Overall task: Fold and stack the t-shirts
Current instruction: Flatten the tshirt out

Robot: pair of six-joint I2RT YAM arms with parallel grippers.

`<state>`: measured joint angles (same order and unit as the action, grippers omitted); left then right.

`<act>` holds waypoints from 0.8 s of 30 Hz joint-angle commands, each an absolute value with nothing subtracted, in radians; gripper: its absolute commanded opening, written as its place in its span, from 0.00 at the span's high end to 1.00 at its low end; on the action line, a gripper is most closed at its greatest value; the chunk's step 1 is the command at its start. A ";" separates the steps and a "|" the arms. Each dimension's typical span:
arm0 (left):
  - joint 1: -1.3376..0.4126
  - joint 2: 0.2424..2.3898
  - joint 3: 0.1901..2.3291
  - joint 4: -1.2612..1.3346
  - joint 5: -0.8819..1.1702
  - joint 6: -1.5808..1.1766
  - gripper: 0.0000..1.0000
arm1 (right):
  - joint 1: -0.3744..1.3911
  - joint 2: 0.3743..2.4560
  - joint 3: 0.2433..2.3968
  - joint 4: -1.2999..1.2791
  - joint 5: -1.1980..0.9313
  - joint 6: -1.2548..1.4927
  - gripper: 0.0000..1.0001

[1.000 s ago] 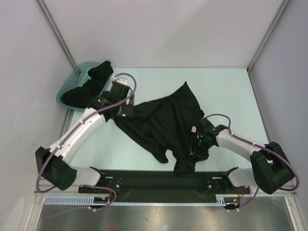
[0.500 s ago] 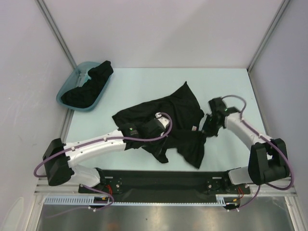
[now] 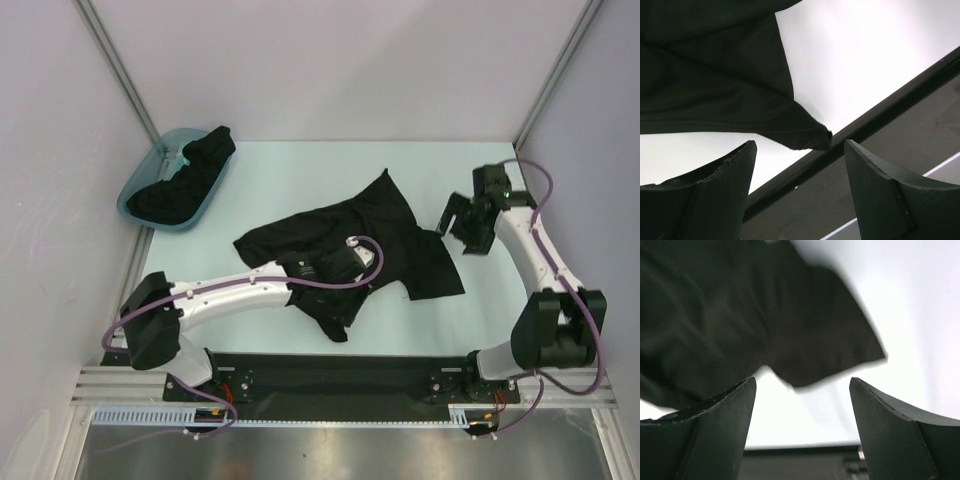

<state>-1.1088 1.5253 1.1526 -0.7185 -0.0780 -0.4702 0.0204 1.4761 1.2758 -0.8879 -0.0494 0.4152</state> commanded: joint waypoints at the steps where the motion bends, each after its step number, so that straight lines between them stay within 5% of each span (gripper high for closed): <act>1: -1.121 1.591 1.222 -0.719 -0.058 -0.477 0.24 | 0.073 1.329 1.140 -0.957 -0.119 0.425 0.19; 14: -1.147 1.799 1.259 -0.766 -0.020 -0.514 0.43 | 0.100 1.126 0.917 -0.954 -0.189 0.477 0.19; 20: -1.146 1.772 1.229 -0.764 -0.118 -0.549 0.97 | 0.117 1.137 0.914 -0.946 -0.183 0.462 0.20; 24: -1.115 1.617 1.100 -0.793 -0.208 -0.618 1.00 | 0.118 1.176 0.900 -0.930 -0.187 0.456 0.19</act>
<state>-1.1362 1.7611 1.1690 -0.7624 -0.1131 -0.5472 0.1123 1.1553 0.9127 -0.9562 -0.1757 0.4622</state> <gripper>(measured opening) 0.011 0.807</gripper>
